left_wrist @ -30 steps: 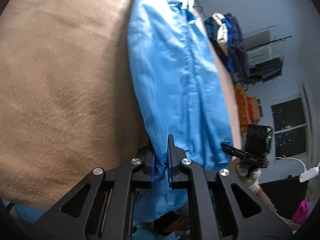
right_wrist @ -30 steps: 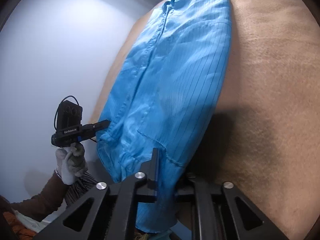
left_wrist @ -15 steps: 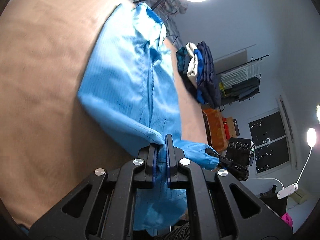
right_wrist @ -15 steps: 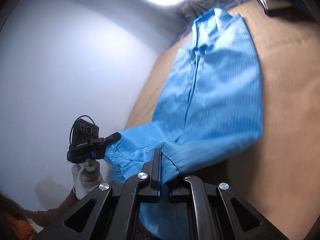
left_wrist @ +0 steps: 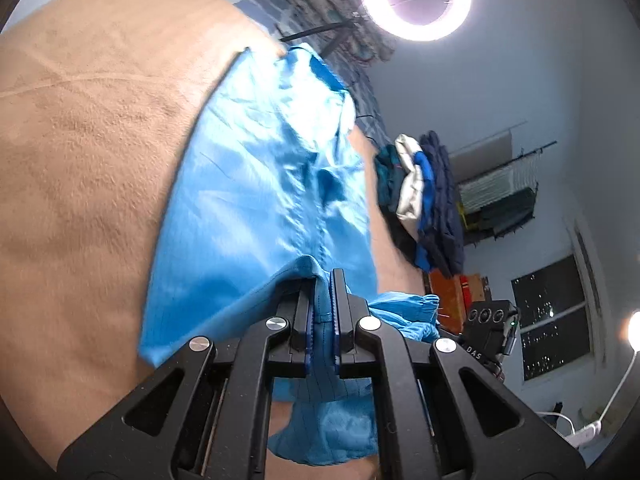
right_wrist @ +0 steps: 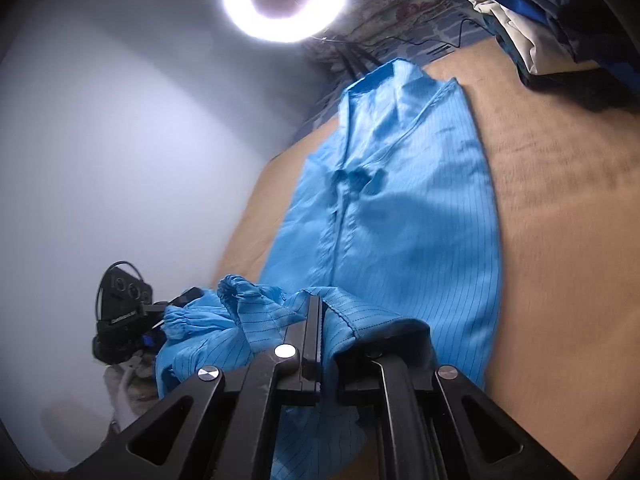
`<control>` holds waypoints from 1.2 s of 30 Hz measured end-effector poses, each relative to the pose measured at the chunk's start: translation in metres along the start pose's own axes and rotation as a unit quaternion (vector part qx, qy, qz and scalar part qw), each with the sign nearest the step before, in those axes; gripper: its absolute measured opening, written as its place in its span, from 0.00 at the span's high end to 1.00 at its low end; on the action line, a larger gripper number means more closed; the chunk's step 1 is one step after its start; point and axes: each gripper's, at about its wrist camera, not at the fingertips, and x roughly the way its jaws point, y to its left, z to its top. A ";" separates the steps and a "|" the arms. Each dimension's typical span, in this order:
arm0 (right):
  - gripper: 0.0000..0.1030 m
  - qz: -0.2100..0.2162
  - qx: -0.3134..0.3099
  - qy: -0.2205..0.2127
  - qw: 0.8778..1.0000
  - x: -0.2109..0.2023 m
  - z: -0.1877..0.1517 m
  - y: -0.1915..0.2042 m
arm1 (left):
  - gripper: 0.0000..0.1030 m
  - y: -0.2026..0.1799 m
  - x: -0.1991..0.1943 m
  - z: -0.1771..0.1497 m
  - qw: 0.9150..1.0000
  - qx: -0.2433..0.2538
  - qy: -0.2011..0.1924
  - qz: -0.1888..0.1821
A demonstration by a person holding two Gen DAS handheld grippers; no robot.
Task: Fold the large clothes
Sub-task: 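Lift the hem with both tools and fold it toward the collar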
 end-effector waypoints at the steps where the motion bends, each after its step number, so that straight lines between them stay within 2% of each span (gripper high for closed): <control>1: 0.98 -0.003 0.004 0.001 1.000 0.006 0.003 -0.003 | 0.96 0.004 0.004 0.002 1.000 0.002 -0.002 0.010; 3: 0.97 -0.015 0.009 0.003 1.000 0.017 0.007 -0.010 | 0.96 0.010 0.014 0.007 1.000 0.003 -0.007 0.031; 9: 0.97 -0.058 0.021 0.023 0.998 0.040 0.008 -0.029 | 0.96 0.033 0.032 0.008 0.998 -0.010 0.004 0.063; 13: 0.92 -0.057 0.023 0.033 0.998 0.044 0.007 -0.036 | 0.95 0.045 0.032 0.008 0.997 -0.023 0.009 0.068; 14: 0.89 -0.055 0.026 0.034 0.998 0.043 0.007 -0.037 | 0.92 0.046 0.031 0.009 0.997 -0.025 0.013 0.068; 15: 0.81 -0.052 0.030 0.034 0.998 0.041 0.007 -0.038 | 0.83 0.046 0.030 0.009 0.997 -0.026 0.016 0.066; 16: 0.79 -0.050 0.034 0.032 0.998 0.040 0.008 -0.038 | 0.71 0.045 0.028 0.009 0.998 -0.027 0.015 0.061; 17: 0.70 -0.045 0.034 0.029 0.998 0.036 0.009 -0.038 | 0.66 0.042 0.025 0.010 0.998 -0.025 0.014 0.055; 18: 0.65 -0.039 0.031 0.026 0.998 0.031 0.009 -0.037 | 0.58 0.038 0.021 0.010 0.998 -0.015 0.009 0.052; 19: 0.64 -0.037 0.027 0.024 0.999 0.027 0.009 -0.034 | 0.56 0.033 0.016 0.009 0.998 -0.004 0.005 0.055; 21: 0.56 -0.032 0.008 0.018 0.999 0.011 0.008 -0.027 | 0.56 0.023 0.007 0.008 0.998 0.019 0.001 0.062; 24: 0.56 -0.033 -0.025 0.015 0.999 -0.009 0.003 -0.013 | 0.56 0.014 -0.007 0.003 0.997 0.047 0.003 0.066; 28: 0.56 -0.023 -0.083 0.034 0.996 -0.029 -0.018 0.005 | 0.56 0.012 -0.024 -0.012 0.996 0.066 0.020 0.063; 32: 0.55 -0.003 -0.116 0.069 0.991 -0.030 -0.043 0.016 | 0.56 0.019 -0.029 -0.029 0.996 0.057 0.045 0.050; 36: 0.55 -0.012 -0.117 0.097 0.988 -0.015 -0.058 0.014 | 0.56 0.031 -0.014 -0.040 0.995 0.034 0.083 0.043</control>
